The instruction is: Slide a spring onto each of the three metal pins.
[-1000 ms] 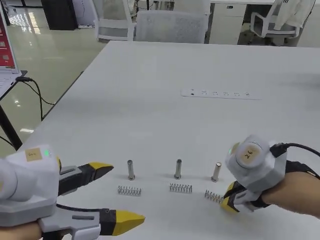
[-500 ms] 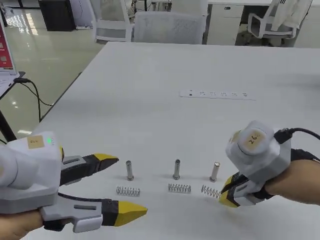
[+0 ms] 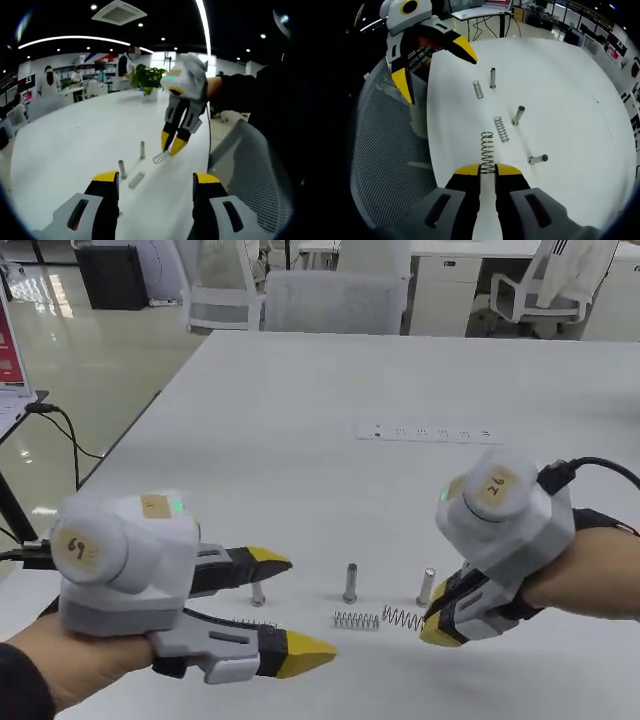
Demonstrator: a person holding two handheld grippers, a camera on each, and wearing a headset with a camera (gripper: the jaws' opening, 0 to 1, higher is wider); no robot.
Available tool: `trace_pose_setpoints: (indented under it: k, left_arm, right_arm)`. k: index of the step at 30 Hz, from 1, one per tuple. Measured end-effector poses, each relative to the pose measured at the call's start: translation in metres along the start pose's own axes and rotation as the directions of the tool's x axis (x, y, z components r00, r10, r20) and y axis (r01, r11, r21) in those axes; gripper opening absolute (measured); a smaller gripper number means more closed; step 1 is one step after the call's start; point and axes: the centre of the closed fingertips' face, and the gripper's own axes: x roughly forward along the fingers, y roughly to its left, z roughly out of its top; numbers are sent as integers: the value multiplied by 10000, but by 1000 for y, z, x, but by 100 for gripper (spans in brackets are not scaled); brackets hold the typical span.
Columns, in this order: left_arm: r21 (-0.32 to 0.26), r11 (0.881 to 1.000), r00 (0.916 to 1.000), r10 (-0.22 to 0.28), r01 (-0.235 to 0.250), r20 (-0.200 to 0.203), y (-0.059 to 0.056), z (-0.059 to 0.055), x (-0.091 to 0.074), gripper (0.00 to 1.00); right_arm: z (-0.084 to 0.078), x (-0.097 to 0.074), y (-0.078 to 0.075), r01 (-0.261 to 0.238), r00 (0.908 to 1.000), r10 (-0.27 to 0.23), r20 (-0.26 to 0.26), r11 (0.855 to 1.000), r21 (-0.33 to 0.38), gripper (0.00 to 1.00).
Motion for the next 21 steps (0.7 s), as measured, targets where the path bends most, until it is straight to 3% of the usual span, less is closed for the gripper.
trace_pose_setpoints:
  k: [9,15,21]
  left_arm:
    - [-40,9979,9979,-640,640,-78,-4,-1,20,45]
    - [-56,9973,9973,-737,737,53,-6,0,28,37]
    - [30,9963,9963,-858,858,-100,-10,-11,34,27]
  right_arm:
    - [9,-3,8,-172,9998,168,-93,9985,-512,7]
    - [17,-4,16,-277,9996,272,-73,9961,-836,7]
    - [22,-5,23,-444,9990,429,-153,9918,-1199,7]
